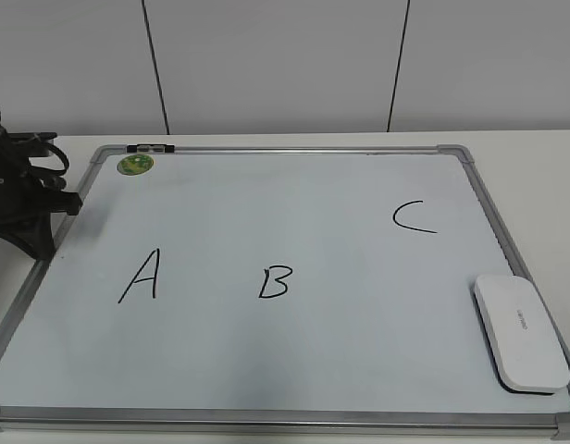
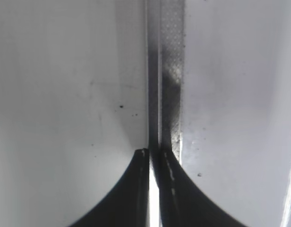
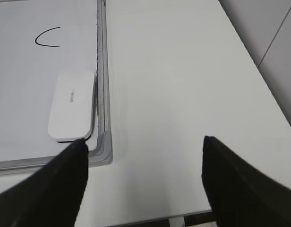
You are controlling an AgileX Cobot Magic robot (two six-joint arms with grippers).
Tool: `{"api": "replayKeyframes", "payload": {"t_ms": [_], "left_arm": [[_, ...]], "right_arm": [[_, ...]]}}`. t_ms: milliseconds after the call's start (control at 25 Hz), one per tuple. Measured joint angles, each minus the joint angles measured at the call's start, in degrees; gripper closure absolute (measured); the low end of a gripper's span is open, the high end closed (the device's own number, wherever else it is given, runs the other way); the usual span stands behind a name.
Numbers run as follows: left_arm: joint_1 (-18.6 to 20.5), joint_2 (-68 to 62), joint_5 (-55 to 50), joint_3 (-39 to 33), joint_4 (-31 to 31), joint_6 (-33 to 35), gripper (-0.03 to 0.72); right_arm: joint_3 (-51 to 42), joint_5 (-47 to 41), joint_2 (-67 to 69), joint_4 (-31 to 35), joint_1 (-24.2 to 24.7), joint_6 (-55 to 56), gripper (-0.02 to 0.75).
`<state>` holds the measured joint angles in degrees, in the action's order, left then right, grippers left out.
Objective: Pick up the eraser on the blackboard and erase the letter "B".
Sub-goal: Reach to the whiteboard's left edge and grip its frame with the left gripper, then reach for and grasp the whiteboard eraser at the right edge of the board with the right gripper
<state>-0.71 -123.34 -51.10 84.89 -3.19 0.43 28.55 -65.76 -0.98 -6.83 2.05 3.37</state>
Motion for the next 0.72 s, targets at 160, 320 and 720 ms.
{"api": "replayKeyframes", "payload": {"t_ms": [160,320,720], "left_arm": [[0.0,0.0,0.0,0.0,0.0,0.0,0.668],[0.0,0.0,0.0,0.0,0.0,0.0,0.668],[0.0,0.0,-0.13,0.0,0.0,0.0,0.668]], "right_arm": [[2.73,3.44,2.27,-1.51,0.0,0.0,0.183],[5.56,9.55,9.25,-1.37,0.0,0.0,0.183],[9.53,16.95,30.85,6.12,0.0,0.0,0.183]]}}
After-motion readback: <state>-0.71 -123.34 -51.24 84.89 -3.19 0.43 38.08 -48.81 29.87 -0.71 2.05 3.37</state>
